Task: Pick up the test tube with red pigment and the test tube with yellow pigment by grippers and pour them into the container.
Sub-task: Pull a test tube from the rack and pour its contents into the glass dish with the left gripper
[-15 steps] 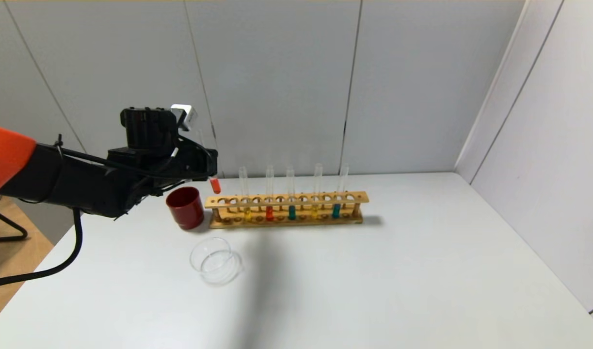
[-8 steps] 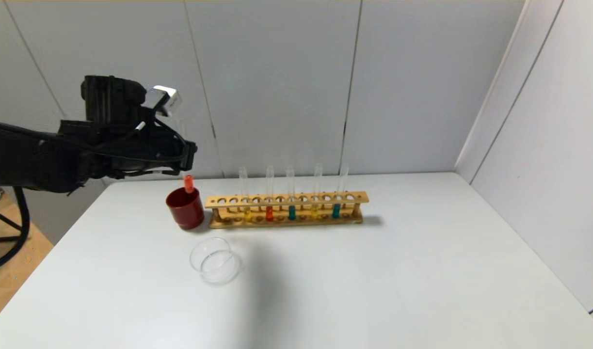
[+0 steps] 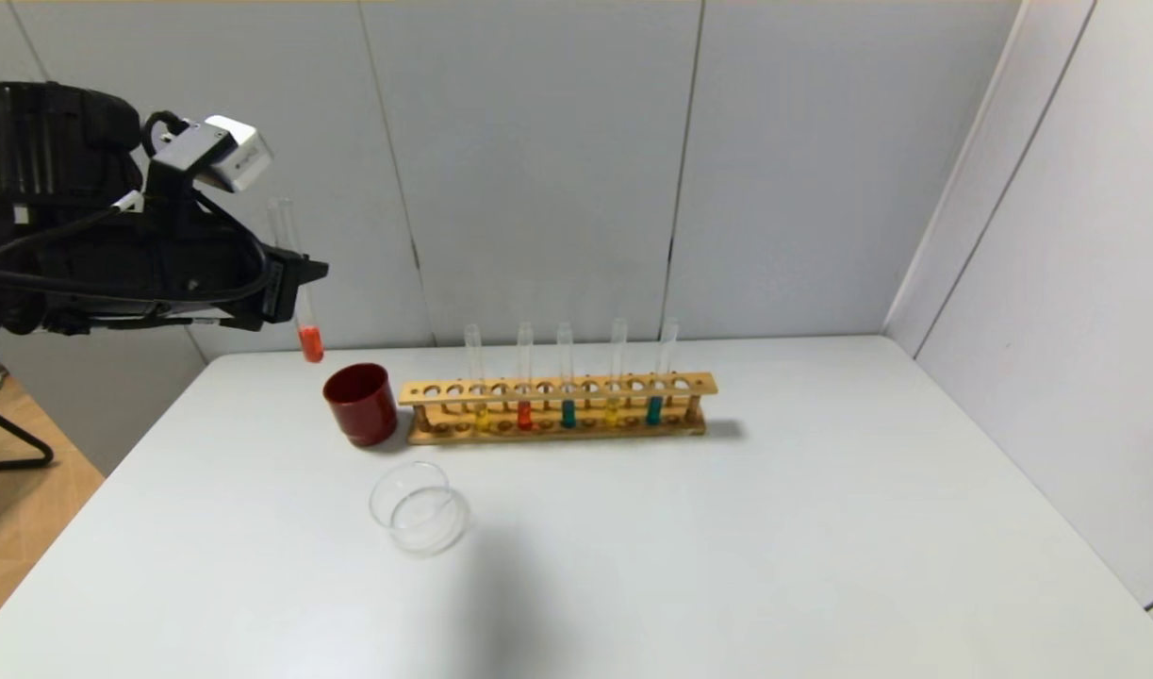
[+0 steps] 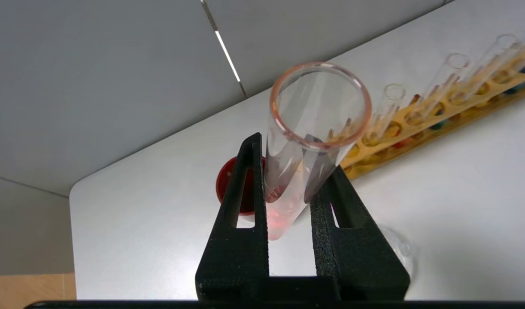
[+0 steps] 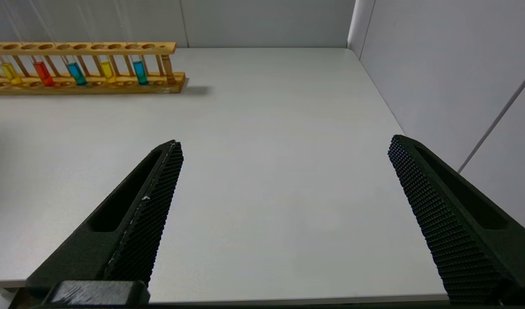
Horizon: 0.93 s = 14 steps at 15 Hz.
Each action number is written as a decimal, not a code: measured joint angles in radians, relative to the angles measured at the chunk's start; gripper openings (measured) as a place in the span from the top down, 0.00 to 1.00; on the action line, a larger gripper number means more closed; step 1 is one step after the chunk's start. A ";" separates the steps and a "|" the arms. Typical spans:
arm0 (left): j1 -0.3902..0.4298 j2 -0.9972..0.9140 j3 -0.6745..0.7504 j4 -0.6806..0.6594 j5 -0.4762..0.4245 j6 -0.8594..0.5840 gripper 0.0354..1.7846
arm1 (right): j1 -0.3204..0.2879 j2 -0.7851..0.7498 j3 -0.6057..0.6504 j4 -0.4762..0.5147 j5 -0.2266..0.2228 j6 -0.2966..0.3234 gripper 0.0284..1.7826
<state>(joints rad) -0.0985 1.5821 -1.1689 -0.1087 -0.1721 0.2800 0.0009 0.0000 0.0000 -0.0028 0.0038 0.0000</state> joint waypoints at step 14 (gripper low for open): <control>0.007 -0.203 0.236 -0.068 -0.167 0.130 0.83 | 0.000 0.000 0.000 0.000 0.000 0.000 0.02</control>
<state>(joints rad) -0.0919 1.3791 -0.9332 -0.1764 -0.3389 0.4098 0.0013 0.0000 0.0000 -0.0028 0.0043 0.0000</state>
